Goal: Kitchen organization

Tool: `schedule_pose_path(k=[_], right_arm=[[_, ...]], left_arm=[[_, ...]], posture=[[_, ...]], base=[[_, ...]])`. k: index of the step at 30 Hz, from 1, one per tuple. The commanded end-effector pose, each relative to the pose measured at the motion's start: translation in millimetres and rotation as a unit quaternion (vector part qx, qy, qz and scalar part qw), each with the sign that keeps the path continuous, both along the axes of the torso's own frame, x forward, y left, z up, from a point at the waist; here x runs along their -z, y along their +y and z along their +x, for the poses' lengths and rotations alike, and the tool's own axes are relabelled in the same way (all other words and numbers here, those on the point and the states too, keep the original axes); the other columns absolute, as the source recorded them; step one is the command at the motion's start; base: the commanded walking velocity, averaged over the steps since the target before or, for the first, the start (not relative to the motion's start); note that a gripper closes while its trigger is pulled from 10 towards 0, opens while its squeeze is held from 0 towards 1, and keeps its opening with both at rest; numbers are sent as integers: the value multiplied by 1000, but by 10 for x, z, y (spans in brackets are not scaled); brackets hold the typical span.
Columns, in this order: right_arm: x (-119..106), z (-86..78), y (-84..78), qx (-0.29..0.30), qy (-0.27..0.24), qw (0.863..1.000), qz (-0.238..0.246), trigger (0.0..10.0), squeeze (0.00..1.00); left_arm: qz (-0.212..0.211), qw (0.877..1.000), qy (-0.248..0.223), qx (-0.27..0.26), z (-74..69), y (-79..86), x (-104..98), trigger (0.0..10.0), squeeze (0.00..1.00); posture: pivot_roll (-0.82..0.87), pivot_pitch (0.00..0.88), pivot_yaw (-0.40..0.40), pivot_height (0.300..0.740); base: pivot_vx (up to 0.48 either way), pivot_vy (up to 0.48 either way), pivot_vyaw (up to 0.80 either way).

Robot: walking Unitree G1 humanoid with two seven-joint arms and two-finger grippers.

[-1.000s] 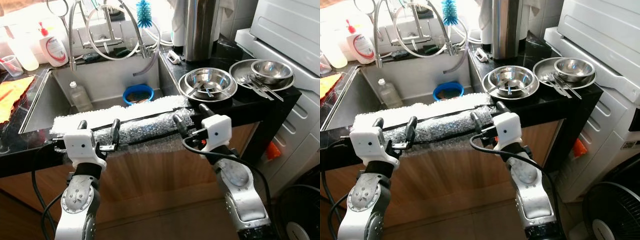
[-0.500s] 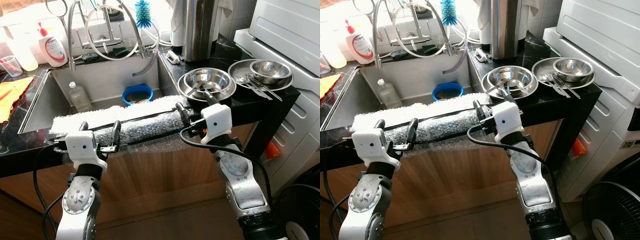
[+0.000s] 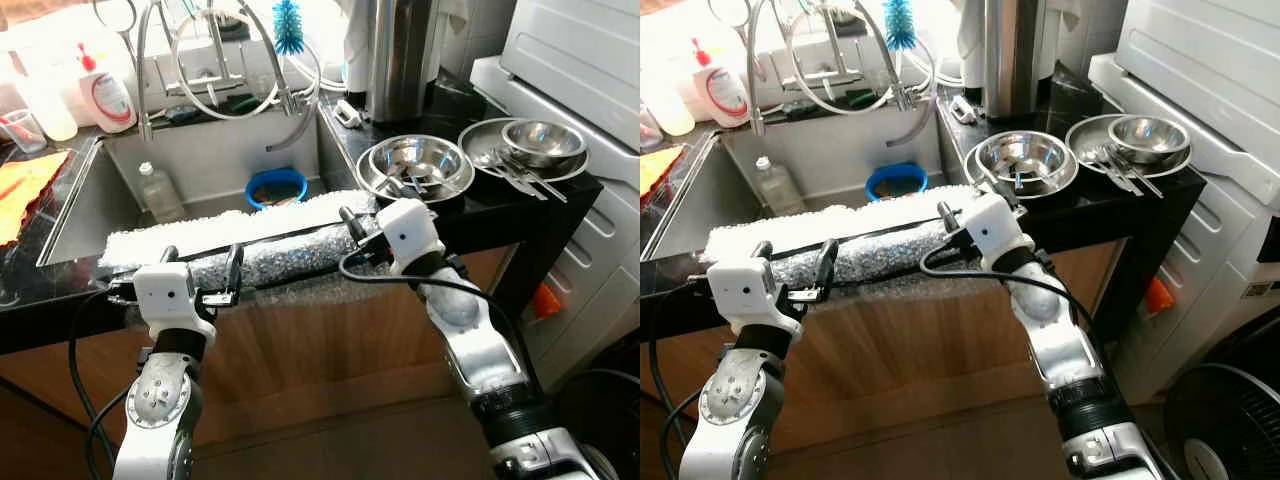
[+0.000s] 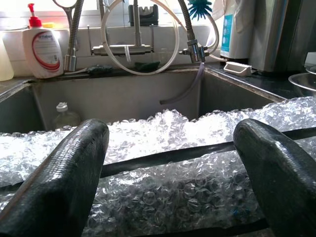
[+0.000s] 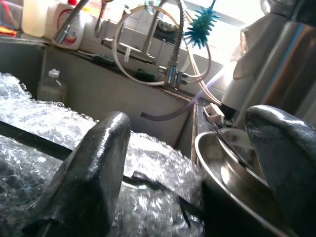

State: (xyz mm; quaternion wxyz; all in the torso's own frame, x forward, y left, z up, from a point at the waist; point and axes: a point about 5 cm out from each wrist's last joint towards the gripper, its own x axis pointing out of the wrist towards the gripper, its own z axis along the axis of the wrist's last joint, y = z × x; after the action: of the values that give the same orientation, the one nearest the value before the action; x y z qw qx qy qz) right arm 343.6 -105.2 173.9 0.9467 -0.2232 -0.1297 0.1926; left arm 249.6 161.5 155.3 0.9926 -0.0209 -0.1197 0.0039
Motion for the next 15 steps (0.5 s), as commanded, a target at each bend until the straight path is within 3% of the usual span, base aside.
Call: schedule_pose_path(k=[1, 7, 12, 14, 15], right_arm=[[4, 17, 59, -8, -1, 1000, -8, 10000, 0], [-33, 64, 63, -1, -9, 1000, -15, 10000, 0], [-34, 137, 21, 24, -25, 998, -54, 10000, 0], [-37, 155, 17, 28, -23, 998, -50, 9686, 0], [-44, 166, 16, 30, -22, 998, -48, 8235, 0]], left_arm=[[4, 1000, -2, -4, 0, 12, 5, 10000, 0], [4, 1000, -2, -3, -1, 2, 9, 10000, 0], [-6, 1000, 4, -7, -14, 8, 32, 10000, 0], [-6, 1000, 3, -9, -10, 21, 28, 10000, 0], [-4, 1000, 3, -10, -10, 26, 26, 10000, 0]], posture=[[-135, 0, 97, 740], [-132, 0, 96, 740], [-133, 0, 96, 740], [-133, 0, 96, 740], [-131, 0, 93, 740]], base=[[0, 0, 0], [0, 0, 0], [0, 0, 0], [0, 0, 0], [0, 0, 0]])
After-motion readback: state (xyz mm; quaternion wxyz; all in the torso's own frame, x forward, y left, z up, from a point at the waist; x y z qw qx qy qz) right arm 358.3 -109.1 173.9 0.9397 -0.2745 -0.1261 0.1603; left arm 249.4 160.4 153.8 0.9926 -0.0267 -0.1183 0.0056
